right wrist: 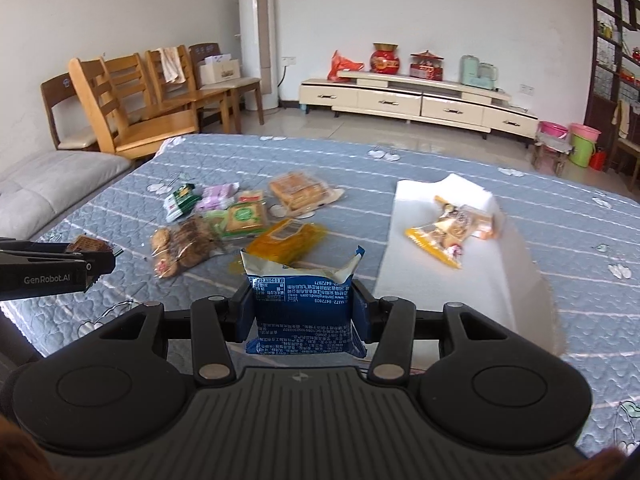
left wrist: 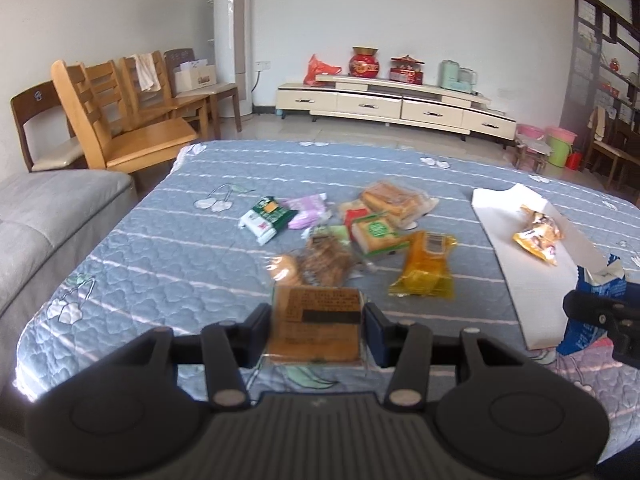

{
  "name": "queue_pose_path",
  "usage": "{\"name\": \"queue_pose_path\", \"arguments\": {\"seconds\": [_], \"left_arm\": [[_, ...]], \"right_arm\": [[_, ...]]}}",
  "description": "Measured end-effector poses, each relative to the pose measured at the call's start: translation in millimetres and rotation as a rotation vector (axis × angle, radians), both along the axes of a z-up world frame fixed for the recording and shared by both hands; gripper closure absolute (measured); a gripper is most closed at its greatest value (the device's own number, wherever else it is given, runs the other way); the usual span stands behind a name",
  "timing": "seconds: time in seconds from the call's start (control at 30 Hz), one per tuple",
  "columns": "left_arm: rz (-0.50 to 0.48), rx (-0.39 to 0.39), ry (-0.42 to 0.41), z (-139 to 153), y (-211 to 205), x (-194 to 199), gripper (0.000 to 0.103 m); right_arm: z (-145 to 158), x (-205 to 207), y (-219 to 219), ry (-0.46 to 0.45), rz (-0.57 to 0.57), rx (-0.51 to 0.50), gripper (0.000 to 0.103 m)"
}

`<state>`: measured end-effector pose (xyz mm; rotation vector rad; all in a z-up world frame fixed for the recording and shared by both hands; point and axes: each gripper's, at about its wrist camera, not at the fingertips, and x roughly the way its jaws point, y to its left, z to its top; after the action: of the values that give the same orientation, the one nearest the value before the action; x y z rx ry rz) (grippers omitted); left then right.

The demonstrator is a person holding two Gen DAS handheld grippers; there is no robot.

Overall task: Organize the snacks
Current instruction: 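Carry the blue bag and brown biscuit box over the white tray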

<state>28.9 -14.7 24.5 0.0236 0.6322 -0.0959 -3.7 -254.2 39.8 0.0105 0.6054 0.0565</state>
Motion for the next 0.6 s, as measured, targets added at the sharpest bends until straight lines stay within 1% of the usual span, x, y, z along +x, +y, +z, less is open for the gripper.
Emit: {"name": "queue_pose_path", "arguments": {"seconds": [0.6], "left_arm": [[-0.1, -0.007, -0.001, 5.2, -46.3, -4.8, 0.054]], "right_arm": [[-2.6, -19.2, -36.1, -0.013, -0.101, 0.017, 0.044]]}}
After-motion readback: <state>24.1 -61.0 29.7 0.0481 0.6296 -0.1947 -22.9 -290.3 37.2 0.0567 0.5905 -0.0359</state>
